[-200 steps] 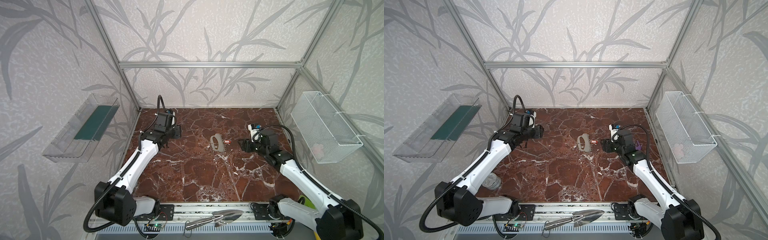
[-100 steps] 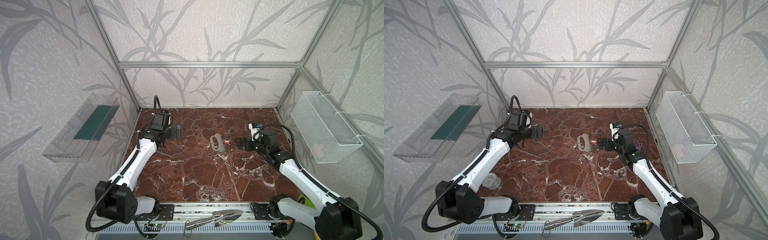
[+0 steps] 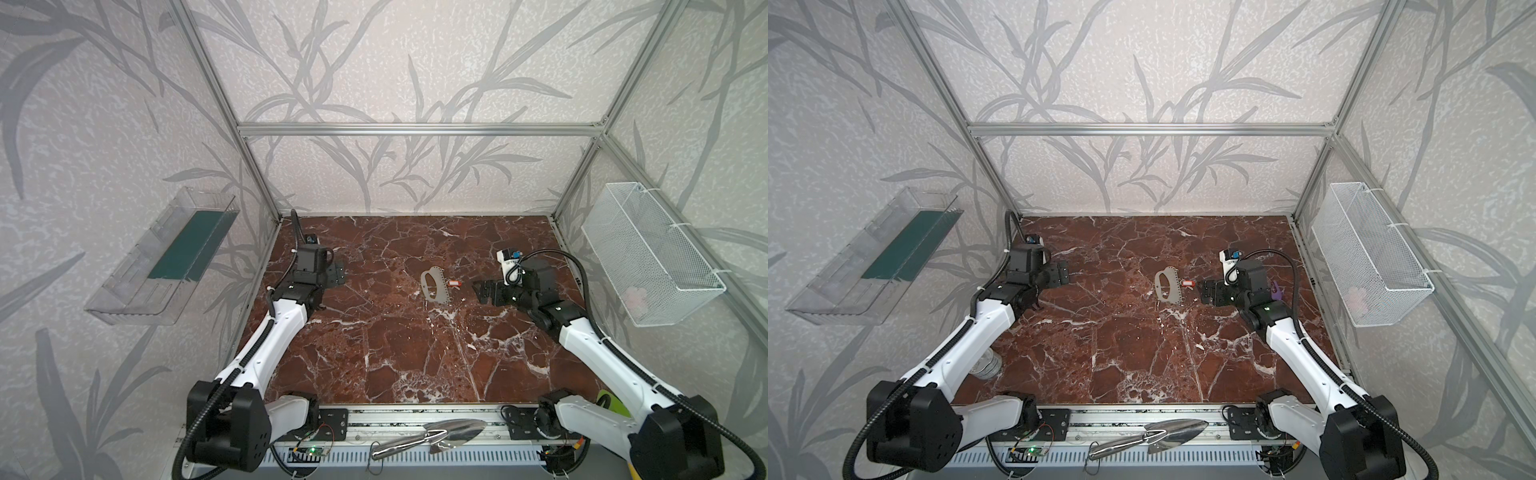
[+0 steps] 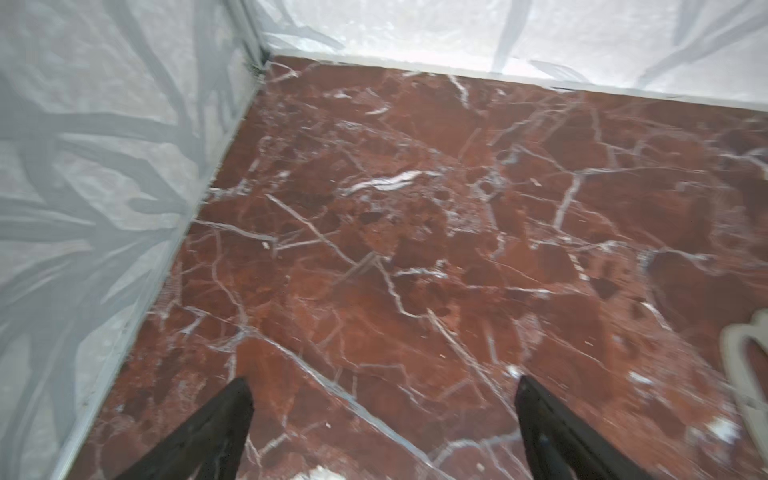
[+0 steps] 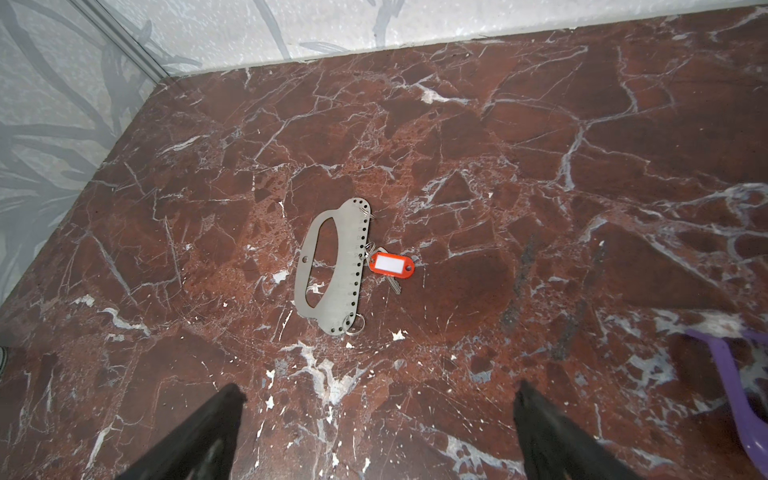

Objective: Put the keys on the keyring

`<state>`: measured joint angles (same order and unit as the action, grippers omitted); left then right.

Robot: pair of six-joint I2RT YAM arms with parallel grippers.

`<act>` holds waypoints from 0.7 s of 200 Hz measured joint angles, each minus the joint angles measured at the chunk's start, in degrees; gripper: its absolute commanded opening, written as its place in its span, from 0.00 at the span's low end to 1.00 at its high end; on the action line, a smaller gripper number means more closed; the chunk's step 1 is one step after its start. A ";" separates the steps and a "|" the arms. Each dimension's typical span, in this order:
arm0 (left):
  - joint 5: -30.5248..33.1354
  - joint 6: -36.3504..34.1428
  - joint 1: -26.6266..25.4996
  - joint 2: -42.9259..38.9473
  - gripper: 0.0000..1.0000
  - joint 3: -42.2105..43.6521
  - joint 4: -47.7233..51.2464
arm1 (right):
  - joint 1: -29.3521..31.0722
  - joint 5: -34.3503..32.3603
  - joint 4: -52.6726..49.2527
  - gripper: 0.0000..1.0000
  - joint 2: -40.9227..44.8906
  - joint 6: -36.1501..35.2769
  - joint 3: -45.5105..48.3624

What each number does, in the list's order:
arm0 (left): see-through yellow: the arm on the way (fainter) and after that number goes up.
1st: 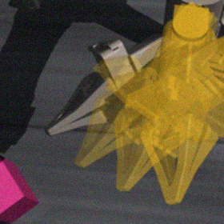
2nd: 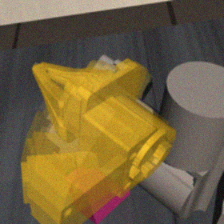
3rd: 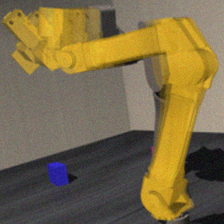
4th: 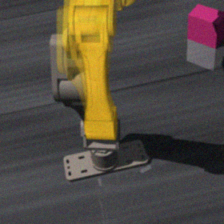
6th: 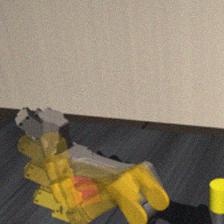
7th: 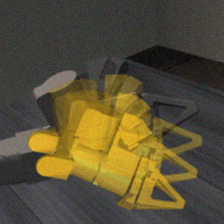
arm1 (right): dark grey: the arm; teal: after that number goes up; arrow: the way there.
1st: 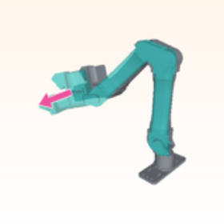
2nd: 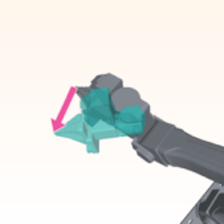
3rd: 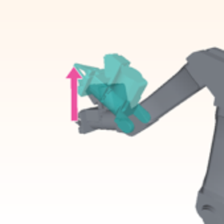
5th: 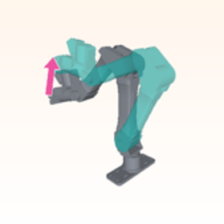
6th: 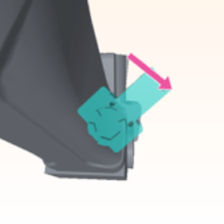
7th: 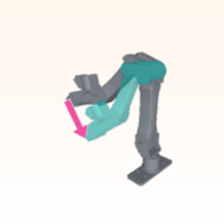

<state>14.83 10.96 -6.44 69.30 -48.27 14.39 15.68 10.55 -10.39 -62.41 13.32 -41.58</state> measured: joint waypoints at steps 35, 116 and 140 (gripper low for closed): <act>3.50 -2.49 3.02 1.07 0.99 7.13 -11.80 | 0.00 -3.76 -0.70 0.99 1.55 0.13 0.02; -0.20 -6.49 6.49 10.56 0.99 24.70 -47.56 | -0.02 -8.61 0.59 0.99 3.21 -1.16 1.49; -4.79 -6.93 8.07 16.11 0.99 29.51 -60.78 | -0.02 -8.57 4.04 0.99 3.21 -2.08 4.31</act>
<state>10.04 4.03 1.63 85.41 -18.76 -46.39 15.66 1.98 -6.35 -59.20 11.25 -37.28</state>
